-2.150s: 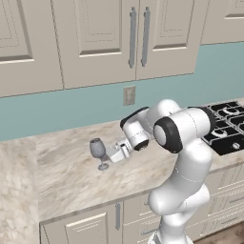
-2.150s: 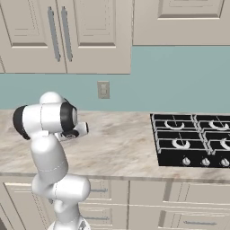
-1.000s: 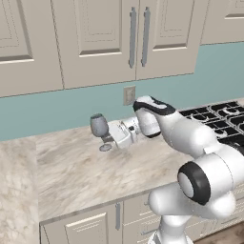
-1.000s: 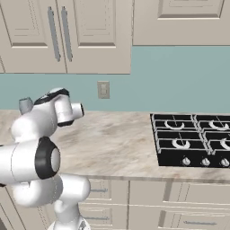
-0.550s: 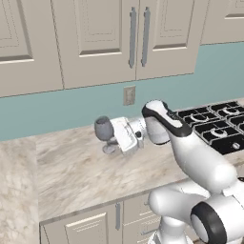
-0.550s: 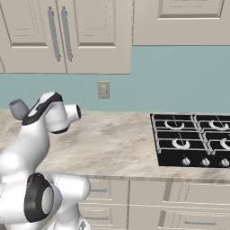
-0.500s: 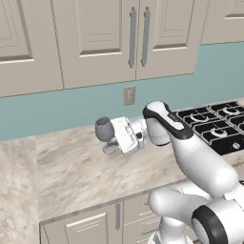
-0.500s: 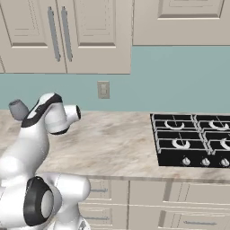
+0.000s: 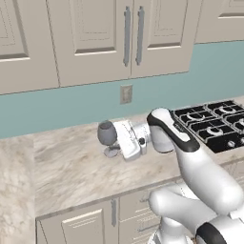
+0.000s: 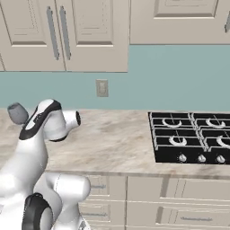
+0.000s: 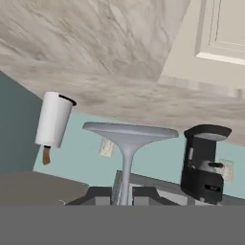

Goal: Retrieve the wine glasses from the counter and place one next to each plate.

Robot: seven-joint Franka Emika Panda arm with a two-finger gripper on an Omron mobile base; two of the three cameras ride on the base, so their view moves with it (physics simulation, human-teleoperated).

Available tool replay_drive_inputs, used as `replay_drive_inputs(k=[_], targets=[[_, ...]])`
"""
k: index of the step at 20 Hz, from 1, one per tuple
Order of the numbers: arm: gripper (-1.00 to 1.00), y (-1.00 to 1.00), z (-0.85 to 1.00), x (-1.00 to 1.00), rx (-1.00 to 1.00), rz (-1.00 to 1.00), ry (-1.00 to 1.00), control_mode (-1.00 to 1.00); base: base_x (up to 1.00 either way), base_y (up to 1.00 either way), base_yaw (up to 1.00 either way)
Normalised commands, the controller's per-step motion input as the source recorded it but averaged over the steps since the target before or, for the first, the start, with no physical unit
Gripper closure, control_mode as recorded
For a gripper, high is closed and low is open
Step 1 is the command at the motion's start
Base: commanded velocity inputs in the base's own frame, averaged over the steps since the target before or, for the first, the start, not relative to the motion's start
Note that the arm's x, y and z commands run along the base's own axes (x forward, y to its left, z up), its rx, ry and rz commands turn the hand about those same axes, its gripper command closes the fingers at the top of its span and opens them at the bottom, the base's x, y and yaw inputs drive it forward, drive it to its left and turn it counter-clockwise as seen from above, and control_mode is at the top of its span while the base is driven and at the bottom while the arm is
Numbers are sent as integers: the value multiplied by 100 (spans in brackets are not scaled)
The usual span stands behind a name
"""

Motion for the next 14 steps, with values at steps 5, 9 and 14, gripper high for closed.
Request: replay_drive_inputs(k=[5, 9, 14], targets=[[100, 0, 0, 0, 0, 0, 0, 100, -100, -98, 0], [100, 0, 0, 0, 0, 0, 0, 100, -87, -100, -9], [100, 0, 0, 0, 0, 0, 0, 100, -33, -100, -42]])
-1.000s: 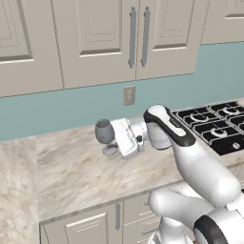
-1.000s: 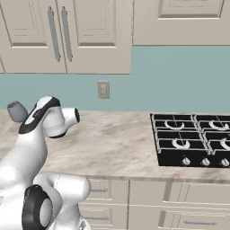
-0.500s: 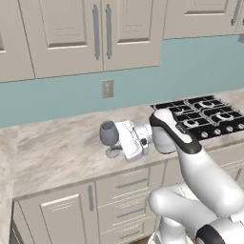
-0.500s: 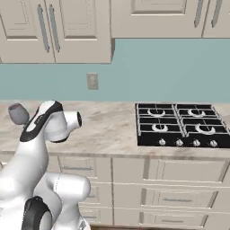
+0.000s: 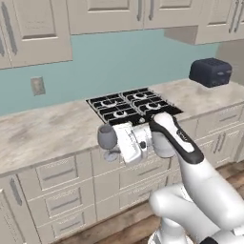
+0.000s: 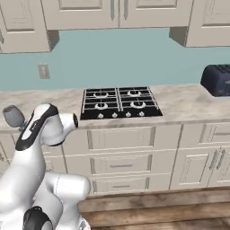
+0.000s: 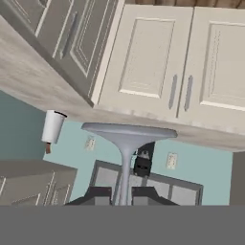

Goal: Retrieve the wine glasses from the counter and place one next to each plate.

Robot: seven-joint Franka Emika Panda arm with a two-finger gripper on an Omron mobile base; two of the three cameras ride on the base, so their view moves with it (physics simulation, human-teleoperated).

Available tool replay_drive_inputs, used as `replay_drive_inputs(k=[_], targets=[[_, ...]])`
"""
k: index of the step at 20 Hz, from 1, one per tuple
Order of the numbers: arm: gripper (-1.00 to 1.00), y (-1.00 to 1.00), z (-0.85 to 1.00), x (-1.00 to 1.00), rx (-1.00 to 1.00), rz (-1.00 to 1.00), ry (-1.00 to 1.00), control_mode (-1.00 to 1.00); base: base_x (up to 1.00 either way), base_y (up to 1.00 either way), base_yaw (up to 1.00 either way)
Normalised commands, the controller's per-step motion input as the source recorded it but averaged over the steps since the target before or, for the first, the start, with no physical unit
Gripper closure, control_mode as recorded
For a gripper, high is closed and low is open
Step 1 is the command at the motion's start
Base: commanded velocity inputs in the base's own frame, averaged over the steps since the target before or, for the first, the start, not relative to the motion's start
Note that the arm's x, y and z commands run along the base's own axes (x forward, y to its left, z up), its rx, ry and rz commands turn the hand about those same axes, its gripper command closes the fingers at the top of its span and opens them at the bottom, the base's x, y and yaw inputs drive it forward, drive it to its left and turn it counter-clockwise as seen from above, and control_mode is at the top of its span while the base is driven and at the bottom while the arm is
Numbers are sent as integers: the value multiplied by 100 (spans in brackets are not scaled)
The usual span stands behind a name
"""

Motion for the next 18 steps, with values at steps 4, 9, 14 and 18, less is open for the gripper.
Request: replay_drive_inputs(k=[4, 9, 14, 18], targets=[[100, 0, 0, 0, 0, 0, 0, 100, -21, -99, -59], [100, 0, 0, 0, 0, 0, 0, 100, -26, -81, -66], [100, 0, 0, 0, 0, 0, 0, 100, -18, -90, -65], [100, 0, 0, 0, 0, 0, 0, 100, -5, -94, -59]])
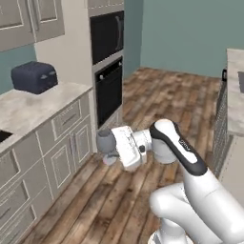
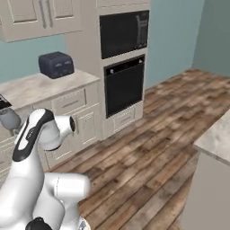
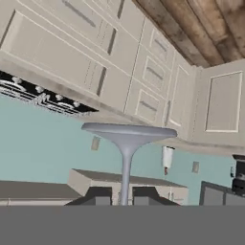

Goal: Retrieve the wine glasses from the counter and place one next to each plate.

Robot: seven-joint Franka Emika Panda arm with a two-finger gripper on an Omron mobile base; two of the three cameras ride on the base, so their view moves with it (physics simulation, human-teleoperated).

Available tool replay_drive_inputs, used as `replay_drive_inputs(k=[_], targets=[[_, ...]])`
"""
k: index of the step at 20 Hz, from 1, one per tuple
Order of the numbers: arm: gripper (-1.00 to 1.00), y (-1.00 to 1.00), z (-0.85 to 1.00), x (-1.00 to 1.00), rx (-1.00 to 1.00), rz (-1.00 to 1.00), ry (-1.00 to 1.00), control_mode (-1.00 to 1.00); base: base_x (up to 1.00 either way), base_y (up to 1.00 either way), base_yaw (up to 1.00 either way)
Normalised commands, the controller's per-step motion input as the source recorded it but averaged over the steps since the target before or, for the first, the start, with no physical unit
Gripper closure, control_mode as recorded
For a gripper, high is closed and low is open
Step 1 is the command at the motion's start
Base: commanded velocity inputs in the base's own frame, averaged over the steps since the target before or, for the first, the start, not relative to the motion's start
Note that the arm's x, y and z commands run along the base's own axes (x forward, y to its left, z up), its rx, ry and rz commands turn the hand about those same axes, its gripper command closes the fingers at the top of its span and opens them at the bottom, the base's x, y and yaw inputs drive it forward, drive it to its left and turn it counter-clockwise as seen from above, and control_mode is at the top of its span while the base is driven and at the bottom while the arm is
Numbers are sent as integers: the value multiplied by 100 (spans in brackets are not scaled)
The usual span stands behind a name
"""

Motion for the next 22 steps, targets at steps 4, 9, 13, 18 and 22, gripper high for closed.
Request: replay_drive_inputs(k=[4, 9, 13, 18, 22], targets=[[100, 0, 0, 0, 0, 0, 0, 100, -10, -98, -55], [100, 0, 0, 0, 0, 0, 0, 100, -28, -100, -50], [100, 0, 0, 0, 0, 0, 0, 100, -50, -100, -50], [100, 0, 0, 0, 0, 0, 0, 100, -33, -100, -49], [100, 0, 0, 0, 0, 0, 0, 100, -33, -100, -45]])
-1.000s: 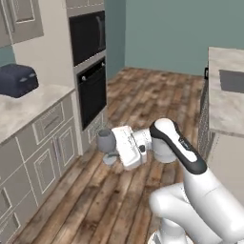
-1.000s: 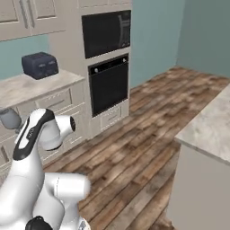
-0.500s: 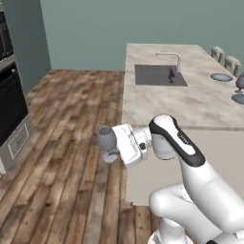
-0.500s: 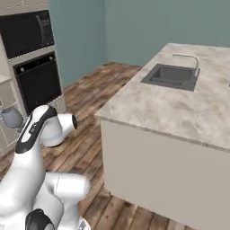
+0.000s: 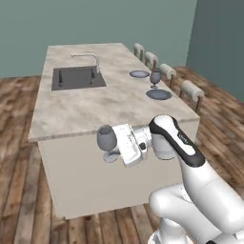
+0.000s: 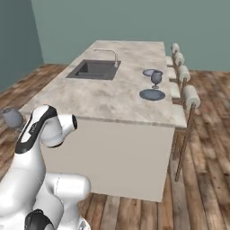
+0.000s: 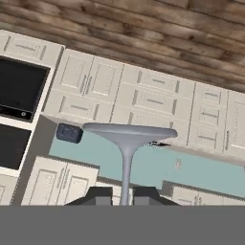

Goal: Retrieve the wine glasses from the counter and place one next to each plate.

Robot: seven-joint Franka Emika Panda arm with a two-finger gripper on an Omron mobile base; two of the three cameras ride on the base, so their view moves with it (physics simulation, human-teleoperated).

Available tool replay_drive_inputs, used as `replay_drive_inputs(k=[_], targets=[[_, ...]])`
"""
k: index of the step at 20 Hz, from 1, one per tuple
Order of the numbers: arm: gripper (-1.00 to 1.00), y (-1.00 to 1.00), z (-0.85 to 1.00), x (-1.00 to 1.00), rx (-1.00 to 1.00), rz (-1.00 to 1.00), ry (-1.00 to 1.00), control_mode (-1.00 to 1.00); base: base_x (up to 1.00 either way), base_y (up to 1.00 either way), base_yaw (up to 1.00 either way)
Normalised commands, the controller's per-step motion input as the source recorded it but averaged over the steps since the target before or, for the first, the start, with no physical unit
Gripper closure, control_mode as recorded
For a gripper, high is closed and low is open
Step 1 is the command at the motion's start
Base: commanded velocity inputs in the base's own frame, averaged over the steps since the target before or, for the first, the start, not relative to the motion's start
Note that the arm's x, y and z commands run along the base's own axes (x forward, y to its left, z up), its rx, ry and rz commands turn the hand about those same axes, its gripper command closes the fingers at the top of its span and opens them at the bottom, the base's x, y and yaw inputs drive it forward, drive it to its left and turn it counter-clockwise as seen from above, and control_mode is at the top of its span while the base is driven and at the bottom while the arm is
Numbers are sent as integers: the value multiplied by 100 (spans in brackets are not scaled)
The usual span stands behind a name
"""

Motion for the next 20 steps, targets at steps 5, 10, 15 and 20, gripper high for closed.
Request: replay_drive_inputs(k=[5, 10, 15, 20], targets=[[100, 0, 0, 0, 0, 0, 0, 100, -6, -100, -41], [100, 0, 0, 0, 0, 0, 0, 100, 15, -100, -36], [100, 0, 0, 0, 0, 0, 0, 100, 47, -100, -30], [100, 0, 0, 0, 0, 0, 0, 100, 76, -100, -24]])
